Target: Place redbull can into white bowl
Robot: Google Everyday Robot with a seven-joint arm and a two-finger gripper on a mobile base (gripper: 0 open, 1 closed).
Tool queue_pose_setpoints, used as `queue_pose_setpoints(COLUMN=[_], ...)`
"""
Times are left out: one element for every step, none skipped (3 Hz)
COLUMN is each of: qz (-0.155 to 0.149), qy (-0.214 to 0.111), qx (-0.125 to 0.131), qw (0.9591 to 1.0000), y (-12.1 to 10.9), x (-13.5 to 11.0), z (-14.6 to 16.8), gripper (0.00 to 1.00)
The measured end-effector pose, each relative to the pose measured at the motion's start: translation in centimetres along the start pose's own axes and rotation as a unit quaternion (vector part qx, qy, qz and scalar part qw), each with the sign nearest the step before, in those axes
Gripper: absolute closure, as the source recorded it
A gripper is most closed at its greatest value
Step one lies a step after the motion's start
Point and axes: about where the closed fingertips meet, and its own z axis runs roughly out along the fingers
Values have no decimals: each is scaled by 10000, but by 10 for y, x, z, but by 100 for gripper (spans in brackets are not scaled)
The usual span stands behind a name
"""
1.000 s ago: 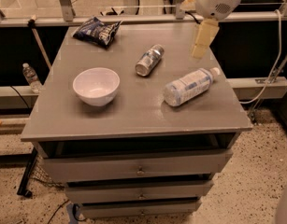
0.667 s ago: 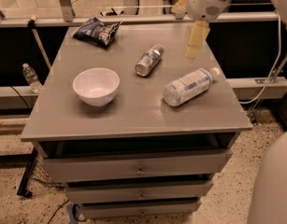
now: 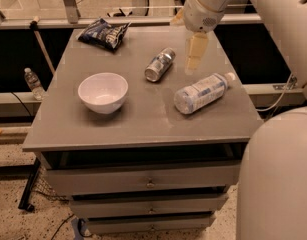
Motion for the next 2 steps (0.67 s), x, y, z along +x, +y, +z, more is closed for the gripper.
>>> queue_pose_setpoints(qz=[-70, -113], qy=[-43, -98], qx=[-133, -173], qw=[9999, 9997], y=[-7, -16], x=[-2, -3], z=[18, 32], gripper=[0, 0])
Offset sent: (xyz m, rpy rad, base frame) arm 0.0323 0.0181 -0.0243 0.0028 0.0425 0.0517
